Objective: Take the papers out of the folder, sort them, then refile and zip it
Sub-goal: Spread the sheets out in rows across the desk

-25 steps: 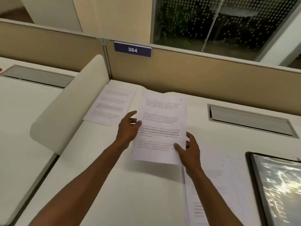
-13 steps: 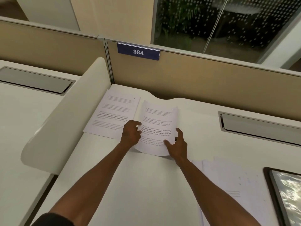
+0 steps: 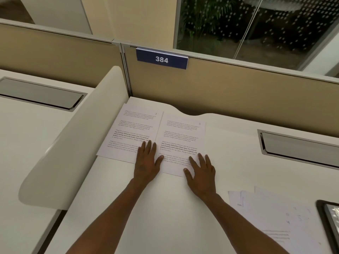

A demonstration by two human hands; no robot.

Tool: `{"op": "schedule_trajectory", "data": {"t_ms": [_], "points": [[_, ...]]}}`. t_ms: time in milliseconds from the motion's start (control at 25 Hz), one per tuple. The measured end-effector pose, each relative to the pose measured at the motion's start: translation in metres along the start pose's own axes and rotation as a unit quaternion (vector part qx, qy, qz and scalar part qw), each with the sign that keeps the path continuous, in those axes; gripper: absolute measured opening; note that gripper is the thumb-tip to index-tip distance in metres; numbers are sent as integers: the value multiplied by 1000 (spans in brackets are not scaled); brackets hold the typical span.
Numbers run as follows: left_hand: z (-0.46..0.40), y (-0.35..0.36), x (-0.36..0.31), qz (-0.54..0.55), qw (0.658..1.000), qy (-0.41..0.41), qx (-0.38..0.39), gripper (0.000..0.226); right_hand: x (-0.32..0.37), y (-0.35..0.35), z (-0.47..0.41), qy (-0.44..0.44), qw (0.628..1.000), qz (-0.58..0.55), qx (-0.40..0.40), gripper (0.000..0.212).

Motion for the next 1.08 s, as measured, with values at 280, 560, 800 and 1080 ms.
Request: {"op": "schedule_trajectory", "data": {"t_ms": [280,560,800,1080], "points": [[-3,-2,-4,9,1000,7,-15,78,0,2,-7,3,1000,10,14,77],[-1,1,-7,19,1000,21,-10,79,4,3,-12,6,999,6,35,84],[40,-15,-44,100,990,39,-86,62,-19,-40,53,75,965,-197,-155,58],[186,23,-151,221,970,98,8,47,-154,-112,239,239,926,-151,-249,45]]}}
Point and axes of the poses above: each hand's wrist, its own z-axis away from the middle knuckle, its own y-axis out of the palm, x = y × z, the point moved 7 cm from there along -z, towards the middle knuckle, and after that the axes turned 7 degrees about -y, right-handed, at the moved point
